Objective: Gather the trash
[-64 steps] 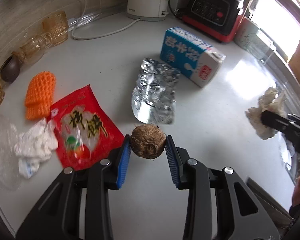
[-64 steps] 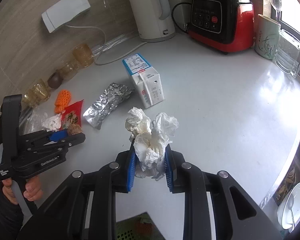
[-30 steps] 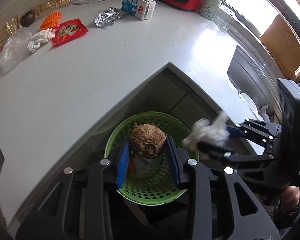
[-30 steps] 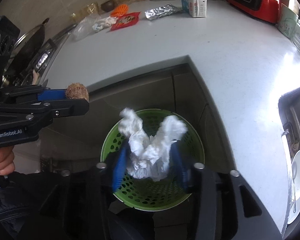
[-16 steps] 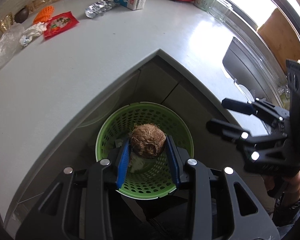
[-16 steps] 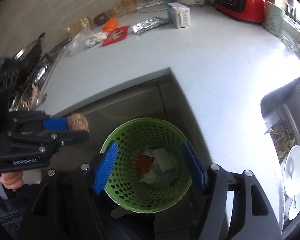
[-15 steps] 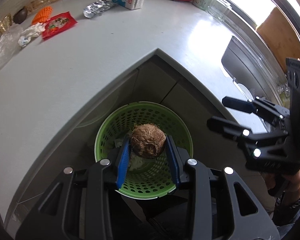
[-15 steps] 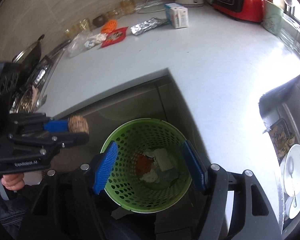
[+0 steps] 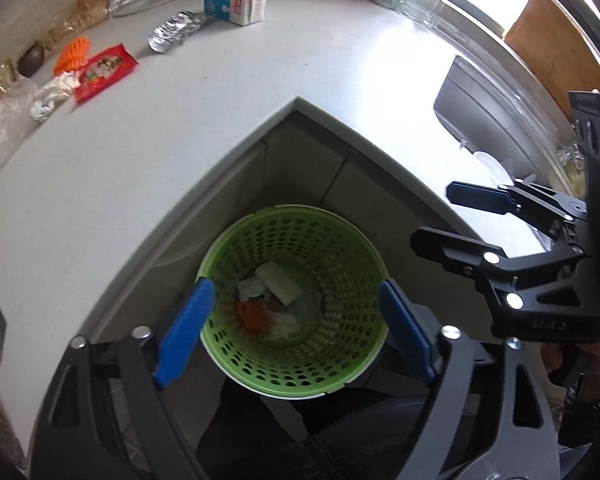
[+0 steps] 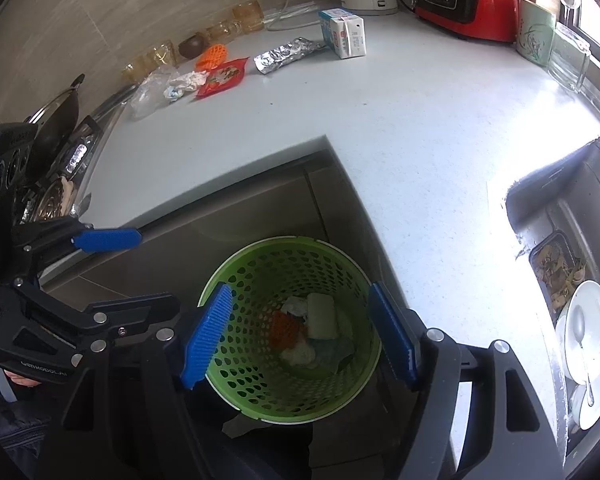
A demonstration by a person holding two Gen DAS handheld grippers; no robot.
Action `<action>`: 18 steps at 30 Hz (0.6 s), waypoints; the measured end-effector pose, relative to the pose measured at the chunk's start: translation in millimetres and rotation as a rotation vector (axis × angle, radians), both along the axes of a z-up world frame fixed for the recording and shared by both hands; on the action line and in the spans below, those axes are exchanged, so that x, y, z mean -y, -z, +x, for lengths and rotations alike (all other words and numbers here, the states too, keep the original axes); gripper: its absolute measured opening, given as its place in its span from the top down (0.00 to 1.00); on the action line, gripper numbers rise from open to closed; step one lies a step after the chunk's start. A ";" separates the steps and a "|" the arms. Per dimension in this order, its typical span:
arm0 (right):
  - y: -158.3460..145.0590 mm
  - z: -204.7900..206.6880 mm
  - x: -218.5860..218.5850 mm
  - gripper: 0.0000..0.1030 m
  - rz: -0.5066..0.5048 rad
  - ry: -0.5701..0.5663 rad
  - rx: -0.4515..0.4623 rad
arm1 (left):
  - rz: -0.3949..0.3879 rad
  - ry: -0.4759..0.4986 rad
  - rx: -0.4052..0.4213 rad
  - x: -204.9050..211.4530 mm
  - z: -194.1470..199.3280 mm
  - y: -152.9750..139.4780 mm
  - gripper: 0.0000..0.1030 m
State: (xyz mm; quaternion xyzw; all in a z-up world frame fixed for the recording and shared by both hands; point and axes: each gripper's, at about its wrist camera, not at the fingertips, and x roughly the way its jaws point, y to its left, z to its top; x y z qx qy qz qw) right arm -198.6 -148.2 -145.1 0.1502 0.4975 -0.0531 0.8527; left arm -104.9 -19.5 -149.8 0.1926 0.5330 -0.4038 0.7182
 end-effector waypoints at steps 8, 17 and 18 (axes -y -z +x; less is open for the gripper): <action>-8.8 6.5 -3.1 0.22 -0.033 0.007 0.022 | 0.031 -0.122 0.103 -17.5 24.8 -18.9 0.07; -20.5 23.4 -10.5 0.14 -0.066 0.010 0.048 | 0.025 -0.214 0.166 -37.5 49.0 -35.2 0.08; -22.8 27.2 -12.2 0.13 -0.071 0.008 0.052 | 0.023 -0.220 0.174 -39.9 50.9 -37.0 0.08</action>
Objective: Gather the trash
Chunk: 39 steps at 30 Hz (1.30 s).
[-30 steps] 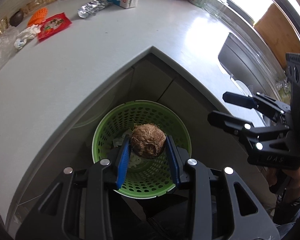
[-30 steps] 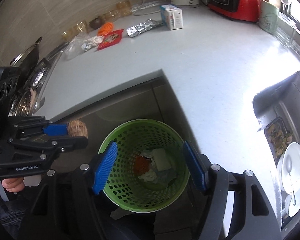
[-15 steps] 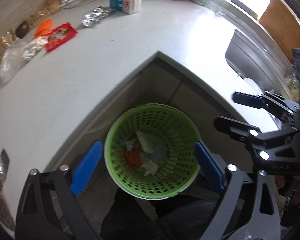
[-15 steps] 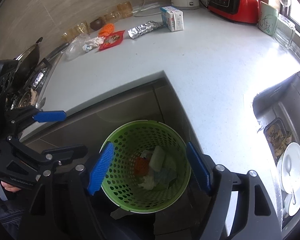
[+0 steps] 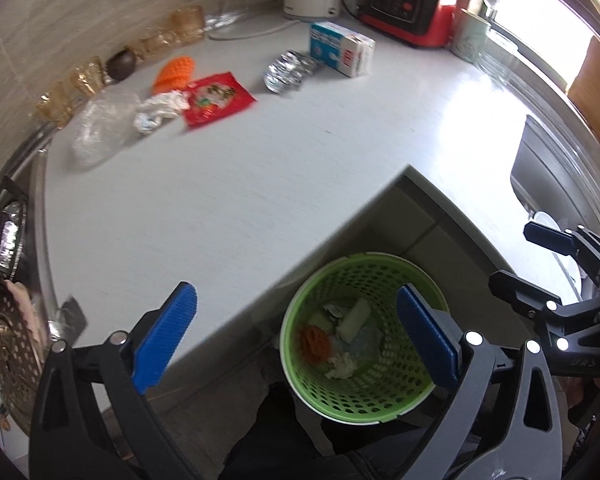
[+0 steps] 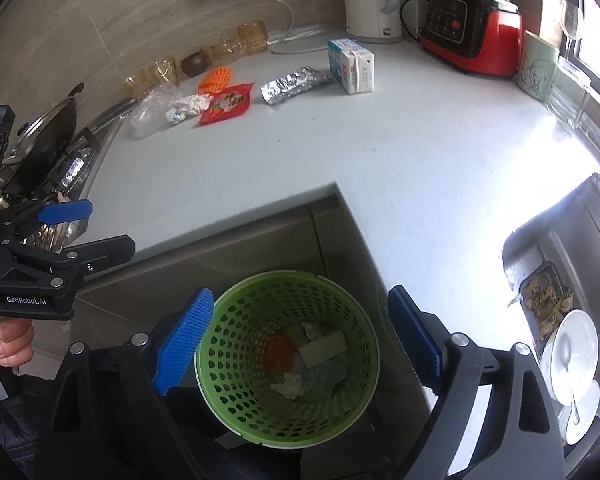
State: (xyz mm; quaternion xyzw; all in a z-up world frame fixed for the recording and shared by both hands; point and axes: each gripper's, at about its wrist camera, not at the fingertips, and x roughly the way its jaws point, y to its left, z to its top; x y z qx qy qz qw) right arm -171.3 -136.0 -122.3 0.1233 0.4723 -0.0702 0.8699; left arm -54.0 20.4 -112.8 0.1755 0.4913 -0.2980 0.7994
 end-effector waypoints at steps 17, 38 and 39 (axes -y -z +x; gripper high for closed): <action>-23.8 82.0 -45.5 0.03 -0.061 -0.050 0.028 | -0.056 -0.144 0.051 -62.1 75.7 -19.7 0.07; -25.2 224.4 -39.7 0.02 -0.058 -0.025 0.041 | -0.102 -0.291 0.085 -93.5 252.7 -3.7 0.07; -23.7 227.2 -38.3 0.02 -0.056 -0.022 0.040 | -0.113 -0.301 0.072 -93.2 266.1 -1.8 0.07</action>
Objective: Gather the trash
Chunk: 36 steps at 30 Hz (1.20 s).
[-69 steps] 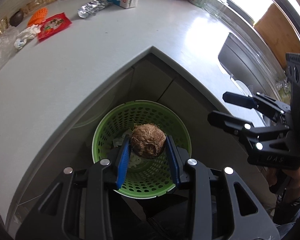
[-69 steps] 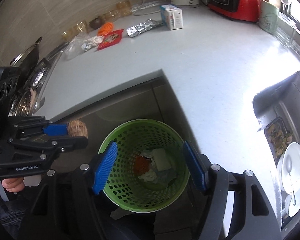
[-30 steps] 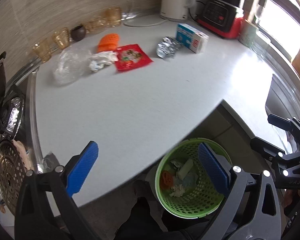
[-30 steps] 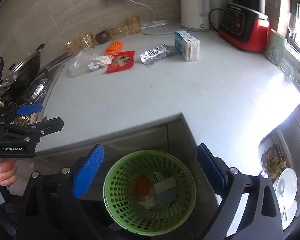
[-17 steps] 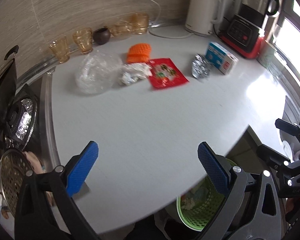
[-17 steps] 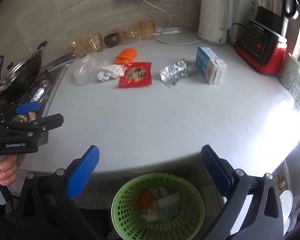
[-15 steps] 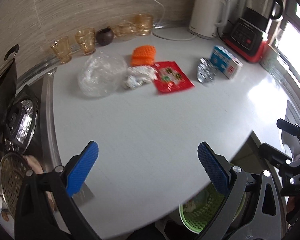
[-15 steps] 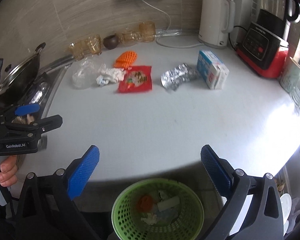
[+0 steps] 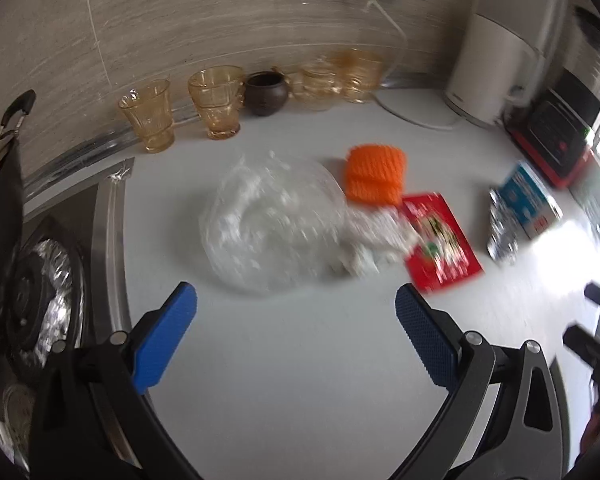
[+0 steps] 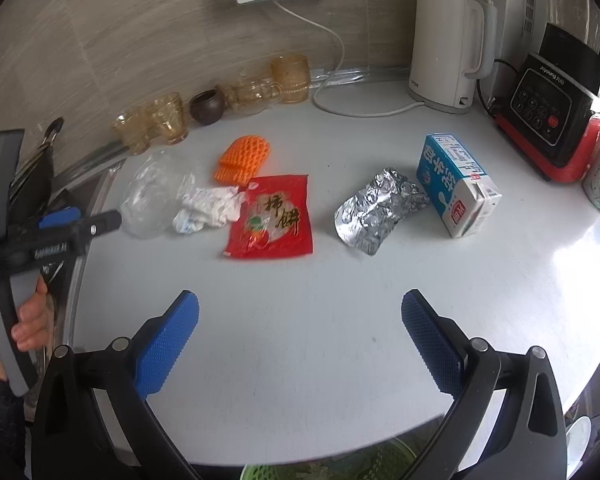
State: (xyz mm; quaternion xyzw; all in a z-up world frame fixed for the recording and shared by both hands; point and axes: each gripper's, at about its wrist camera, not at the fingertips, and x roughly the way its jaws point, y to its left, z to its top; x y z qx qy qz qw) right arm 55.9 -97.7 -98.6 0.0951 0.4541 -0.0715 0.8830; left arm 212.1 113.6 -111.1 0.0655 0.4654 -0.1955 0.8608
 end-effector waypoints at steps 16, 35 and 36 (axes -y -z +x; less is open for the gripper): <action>25.6 64.0 -14.4 0.02 0.020 -0.035 -0.043 | -0.046 -0.134 -0.246 32.0 116.3 57.8 0.10; 49.5 148.0 -75.8 0.02 -0.010 -0.224 -0.063 | -0.089 -0.138 -0.247 -13.2 104.6 59.8 0.88; 51.1 151.3 -77.6 0.02 -0.013 -0.229 -0.066 | -0.088 -0.144 -0.238 -18.0 103.6 57.2 0.88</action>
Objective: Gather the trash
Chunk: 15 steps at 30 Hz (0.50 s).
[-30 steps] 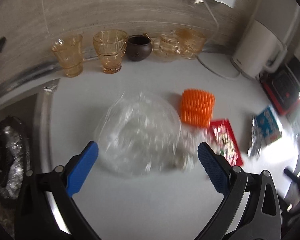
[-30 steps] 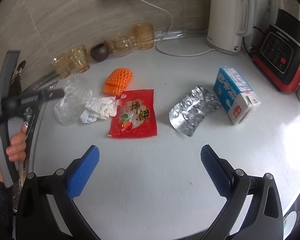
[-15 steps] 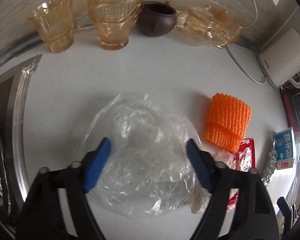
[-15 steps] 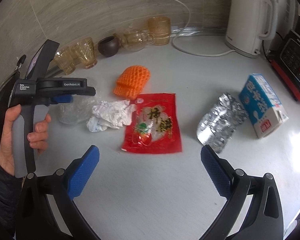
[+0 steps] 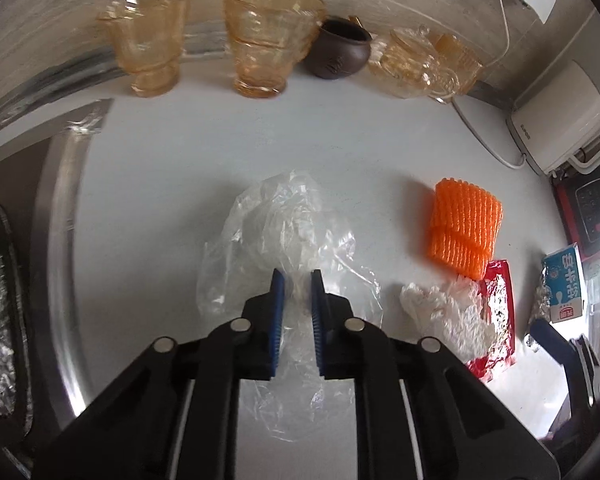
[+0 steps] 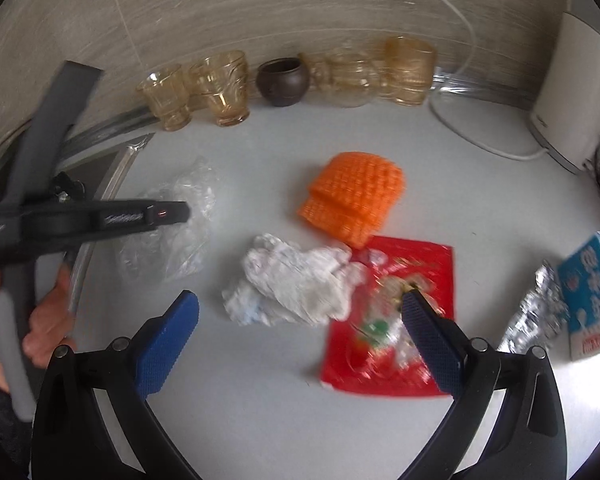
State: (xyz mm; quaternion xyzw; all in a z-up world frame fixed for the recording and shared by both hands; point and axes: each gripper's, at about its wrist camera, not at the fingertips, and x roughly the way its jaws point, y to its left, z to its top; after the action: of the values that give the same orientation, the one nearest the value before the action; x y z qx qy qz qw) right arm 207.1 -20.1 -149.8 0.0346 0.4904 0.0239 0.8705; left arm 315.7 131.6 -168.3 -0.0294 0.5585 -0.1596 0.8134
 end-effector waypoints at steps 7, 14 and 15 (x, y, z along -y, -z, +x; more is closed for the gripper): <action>16.4 24.3 -12.4 0.11 -0.015 -0.012 -0.050 | 0.032 -0.014 0.120 -21.4 -33.8 -22.4 0.88; 35.7 37.5 -13.3 0.52 0.008 -0.019 -0.136 | 0.042 0.001 0.119 -35.4 -55.8 -25.6 0.88; 35.7 37.8 -14.1 0.58 0.011 -0.020 -0.137 | 0.042 0.002 0.117 -35.4 -58.1 -24.8 0.88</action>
State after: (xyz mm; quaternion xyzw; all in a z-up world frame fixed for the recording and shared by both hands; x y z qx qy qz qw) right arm 244.9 -6.0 -185.5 0.0360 0.5492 0.0330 0.8342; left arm 257.5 166.9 -143.5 -0.0023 0.5134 -0.1500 0.8449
